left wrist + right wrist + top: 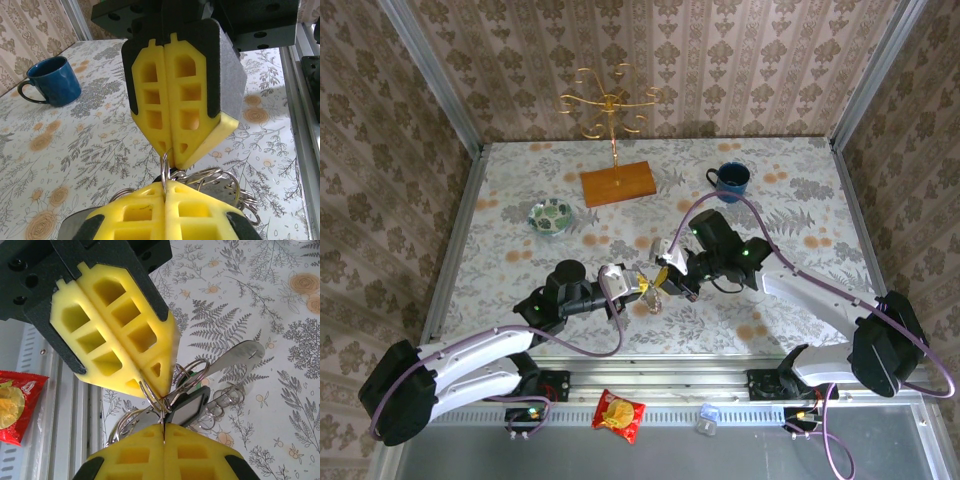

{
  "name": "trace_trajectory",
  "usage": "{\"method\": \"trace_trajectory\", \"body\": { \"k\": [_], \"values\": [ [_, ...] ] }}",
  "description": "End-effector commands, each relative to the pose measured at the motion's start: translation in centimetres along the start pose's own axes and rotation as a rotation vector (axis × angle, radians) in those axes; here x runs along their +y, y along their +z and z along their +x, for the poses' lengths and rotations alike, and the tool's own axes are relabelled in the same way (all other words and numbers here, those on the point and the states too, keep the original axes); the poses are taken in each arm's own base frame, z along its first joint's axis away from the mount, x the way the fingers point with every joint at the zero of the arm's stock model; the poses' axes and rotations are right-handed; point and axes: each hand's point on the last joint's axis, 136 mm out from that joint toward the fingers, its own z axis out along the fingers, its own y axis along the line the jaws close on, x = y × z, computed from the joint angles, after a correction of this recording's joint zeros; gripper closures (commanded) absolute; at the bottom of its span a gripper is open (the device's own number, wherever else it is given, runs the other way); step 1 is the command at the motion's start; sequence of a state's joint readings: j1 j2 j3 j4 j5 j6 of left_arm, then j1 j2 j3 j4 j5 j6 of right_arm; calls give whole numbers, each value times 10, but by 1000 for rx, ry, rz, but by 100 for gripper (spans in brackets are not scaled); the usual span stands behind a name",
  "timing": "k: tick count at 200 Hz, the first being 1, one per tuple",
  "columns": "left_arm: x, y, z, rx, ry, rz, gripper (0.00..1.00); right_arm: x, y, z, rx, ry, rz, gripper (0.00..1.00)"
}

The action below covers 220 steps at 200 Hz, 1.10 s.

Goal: Put the keys on the keyring

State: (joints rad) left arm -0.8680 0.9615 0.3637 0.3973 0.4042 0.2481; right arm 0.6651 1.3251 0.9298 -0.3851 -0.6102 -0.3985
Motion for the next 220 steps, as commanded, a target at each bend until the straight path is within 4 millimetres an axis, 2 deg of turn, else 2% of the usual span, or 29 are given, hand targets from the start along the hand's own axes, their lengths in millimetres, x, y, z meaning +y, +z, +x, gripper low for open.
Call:
{"method": "trace_trajectory", "body": {
  "k": [1, 13, 25, 59, 96, 135, 188, 200, 220],
  "values": [
    [0, -3, -29, -102, 52, 14, 100, -2, 5, 11, 41, 15, -26, 100],
    [-1, -2, -29, -105, 49, 20, 100, -1, 7, 11, 49, 21, -46, 100],
    [-2, -1, -28, -102, 46, 25, 100, 0, 5, 5, 28, 13, -49, 95],
    [-3, -1, -25, -105, 37, 23, 100, 4, -11, -13, -78, -81, 2, 68],
    [-5, 0, -26, -120, 33, 31, 100, 12, -17, -20, -157, -193, 14, 65],
    [-6, 0, -29, -138, 27, 38, 100, 9, -12, -22, -165, -208, 3, 66],
    [-8, -1, -31, -152, 26, 50, 100, 8, -8, -23, -170, -236, 2, 76],
    [-8, 0, -31, -157, 27, 53, 100, 9, -7, -23, -171, -239, -5, 80],
    [-8, 0, -31, -157, 23, 50, 100, 10, -9, -26, -175, -252, -10, 100]
  ]
}}
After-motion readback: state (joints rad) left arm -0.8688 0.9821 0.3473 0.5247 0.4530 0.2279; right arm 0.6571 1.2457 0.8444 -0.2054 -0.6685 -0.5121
